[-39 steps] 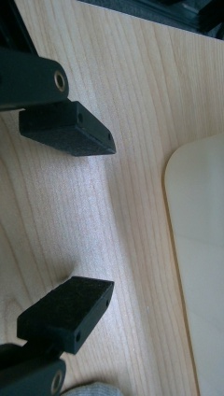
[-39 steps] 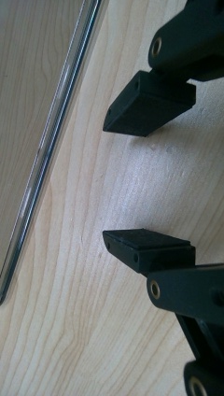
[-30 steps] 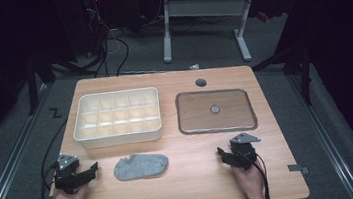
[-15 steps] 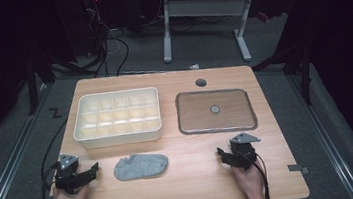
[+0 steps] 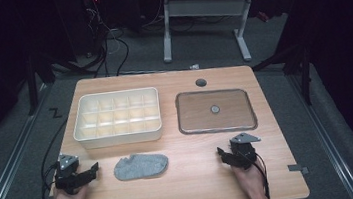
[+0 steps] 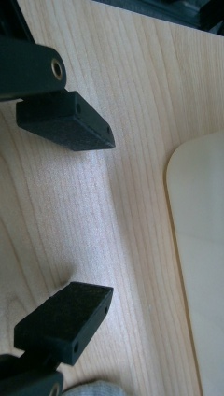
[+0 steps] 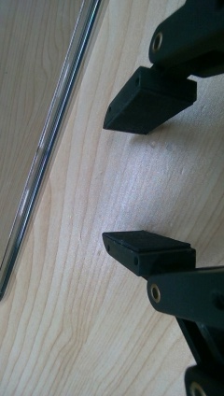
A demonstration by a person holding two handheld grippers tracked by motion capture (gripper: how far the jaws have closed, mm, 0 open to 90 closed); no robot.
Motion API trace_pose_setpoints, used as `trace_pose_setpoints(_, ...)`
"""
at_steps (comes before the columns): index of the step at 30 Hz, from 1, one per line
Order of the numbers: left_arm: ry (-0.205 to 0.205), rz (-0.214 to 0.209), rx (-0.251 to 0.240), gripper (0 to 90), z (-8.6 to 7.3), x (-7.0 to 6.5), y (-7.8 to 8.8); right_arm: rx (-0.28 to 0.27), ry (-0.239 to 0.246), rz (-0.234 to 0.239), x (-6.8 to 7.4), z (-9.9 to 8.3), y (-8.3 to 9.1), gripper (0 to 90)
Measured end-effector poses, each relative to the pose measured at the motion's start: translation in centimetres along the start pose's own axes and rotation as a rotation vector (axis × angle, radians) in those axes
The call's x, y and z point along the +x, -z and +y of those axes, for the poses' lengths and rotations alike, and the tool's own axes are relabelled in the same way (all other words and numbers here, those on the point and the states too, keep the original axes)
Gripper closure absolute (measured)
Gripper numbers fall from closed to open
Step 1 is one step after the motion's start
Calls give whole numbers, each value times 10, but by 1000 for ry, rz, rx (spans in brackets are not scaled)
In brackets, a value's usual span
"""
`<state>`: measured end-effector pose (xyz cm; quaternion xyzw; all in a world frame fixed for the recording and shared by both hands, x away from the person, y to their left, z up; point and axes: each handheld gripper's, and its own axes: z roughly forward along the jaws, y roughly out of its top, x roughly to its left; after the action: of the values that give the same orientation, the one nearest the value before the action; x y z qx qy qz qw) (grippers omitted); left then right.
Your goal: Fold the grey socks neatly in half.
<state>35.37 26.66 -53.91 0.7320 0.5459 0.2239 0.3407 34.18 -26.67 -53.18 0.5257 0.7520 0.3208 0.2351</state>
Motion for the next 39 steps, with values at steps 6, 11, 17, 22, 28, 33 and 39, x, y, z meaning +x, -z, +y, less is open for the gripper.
trace_pose_setpoints(6,-21,16,8,240,1,-3,-1,-2,2,-2,0,0,0,410)
trace_pose_setpoints(11,-21,16,8,240,1,-3,-1,-1,6,2,0,0,0,445)
trace_pose_setpoints(17,-23,15,8,240,0,-3,0,3,1,4,-1,0,2,497)
trace_pose_setpoints(22,-17,9,-1,267,0,-2,0,2,5,14,1,0,4,522)
trace_pose_setpoints(28,21,-42,-21,282,1,-2,3,-5,-9,46,6,3,8,540)
trace_pose_setpoints(33,50,-114,-47,285,2,-6,7,-14,-12,75,10,7,13,552)
trace_pose_setpoints(39,41,-220,-57,305,7,-21,16,-33,10,119,24,18,15,565)
